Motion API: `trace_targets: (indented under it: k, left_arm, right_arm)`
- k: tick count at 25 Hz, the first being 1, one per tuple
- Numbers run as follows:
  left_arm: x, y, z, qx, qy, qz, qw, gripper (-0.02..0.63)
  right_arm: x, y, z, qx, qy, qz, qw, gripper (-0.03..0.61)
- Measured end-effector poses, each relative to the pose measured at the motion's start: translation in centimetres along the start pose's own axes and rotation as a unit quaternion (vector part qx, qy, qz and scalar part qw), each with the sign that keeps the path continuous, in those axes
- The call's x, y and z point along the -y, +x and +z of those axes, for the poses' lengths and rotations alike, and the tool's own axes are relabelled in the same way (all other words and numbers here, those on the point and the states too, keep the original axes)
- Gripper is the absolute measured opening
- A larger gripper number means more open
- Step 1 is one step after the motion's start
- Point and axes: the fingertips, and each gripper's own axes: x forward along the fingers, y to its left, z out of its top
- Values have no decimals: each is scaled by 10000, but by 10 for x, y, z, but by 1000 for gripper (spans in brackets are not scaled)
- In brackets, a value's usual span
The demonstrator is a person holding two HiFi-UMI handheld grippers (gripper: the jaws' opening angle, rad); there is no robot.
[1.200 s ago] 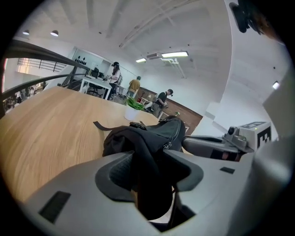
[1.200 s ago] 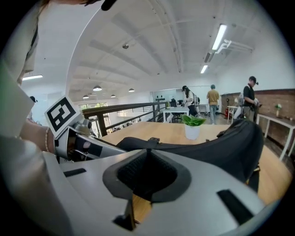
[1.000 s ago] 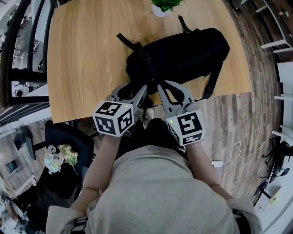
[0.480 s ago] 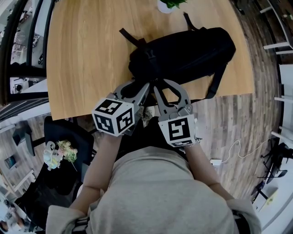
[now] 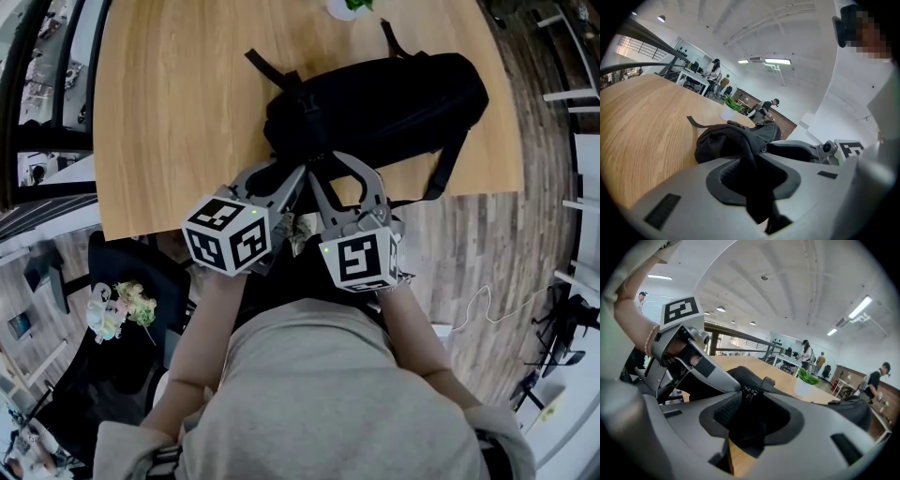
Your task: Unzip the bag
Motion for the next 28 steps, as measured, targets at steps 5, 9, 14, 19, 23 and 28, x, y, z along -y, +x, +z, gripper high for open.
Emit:
trace_targets:
  k: [5,9,14,19,23,28]
  left_arm:
    - [-1,0,0,-28,-29,-45,10000,77]
    - [-1,-1,0,-69,-34,-72,9999,72]
    - [-2,-2,1,-106,-35,-48,9999,71]
    - [-3,1,-2,-136,-5,-65,9999,71]
    - [-5,0,-2,-131,-22,-69,9999,71]
    - [-4,0,-2,-123,-35,-87,9999,71]
  right_arm:
    - [1,9,0,22,-42,198,9998,129]
    - [3,18,-2,-53,49,206,9998,104]
    - [0,23,-3,-69,-117,176,9998,98]
    - [2,23,-5,-157,-715,-313,9968,95]
    - [2,19,-6,-123,-833,-560,9949,91]
    - [3,16,-8,-95,-675,-615,9958,40]
